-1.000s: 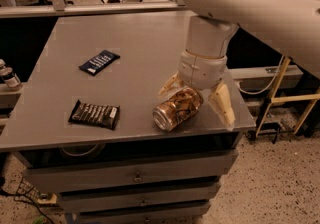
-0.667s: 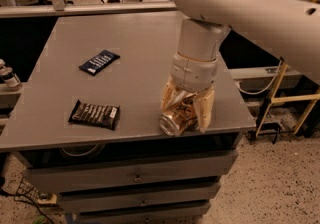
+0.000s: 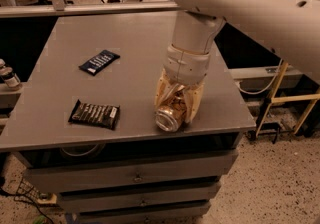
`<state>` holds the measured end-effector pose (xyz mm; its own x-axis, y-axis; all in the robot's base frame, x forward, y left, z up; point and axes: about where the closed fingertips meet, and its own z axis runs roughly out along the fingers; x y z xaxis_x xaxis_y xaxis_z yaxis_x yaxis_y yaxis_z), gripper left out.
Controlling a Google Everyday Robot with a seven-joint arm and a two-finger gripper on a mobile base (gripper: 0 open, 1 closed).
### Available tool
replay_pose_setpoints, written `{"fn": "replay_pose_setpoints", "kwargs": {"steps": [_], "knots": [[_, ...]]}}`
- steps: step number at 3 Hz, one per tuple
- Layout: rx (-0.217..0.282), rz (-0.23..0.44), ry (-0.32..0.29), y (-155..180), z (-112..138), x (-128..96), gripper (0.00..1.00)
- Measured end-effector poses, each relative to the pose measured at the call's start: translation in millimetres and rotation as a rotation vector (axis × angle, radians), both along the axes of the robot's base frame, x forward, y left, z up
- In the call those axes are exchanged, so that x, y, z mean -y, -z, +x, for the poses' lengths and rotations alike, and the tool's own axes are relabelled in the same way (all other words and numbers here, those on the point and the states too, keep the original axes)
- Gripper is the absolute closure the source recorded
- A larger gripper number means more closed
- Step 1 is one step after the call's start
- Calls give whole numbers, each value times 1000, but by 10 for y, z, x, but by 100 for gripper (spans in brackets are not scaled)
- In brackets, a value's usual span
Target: Place orange can upright
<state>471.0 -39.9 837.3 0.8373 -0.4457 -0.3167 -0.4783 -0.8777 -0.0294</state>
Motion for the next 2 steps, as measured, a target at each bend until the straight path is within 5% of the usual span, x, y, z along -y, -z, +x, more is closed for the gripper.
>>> {"fn": "replay_pose_setpoints", "kwargs": {"steps": [1,2], "knots": [[85,108,-66,-212,164,-132,99],[207,250,-172,-363,344,-278,100]]}}
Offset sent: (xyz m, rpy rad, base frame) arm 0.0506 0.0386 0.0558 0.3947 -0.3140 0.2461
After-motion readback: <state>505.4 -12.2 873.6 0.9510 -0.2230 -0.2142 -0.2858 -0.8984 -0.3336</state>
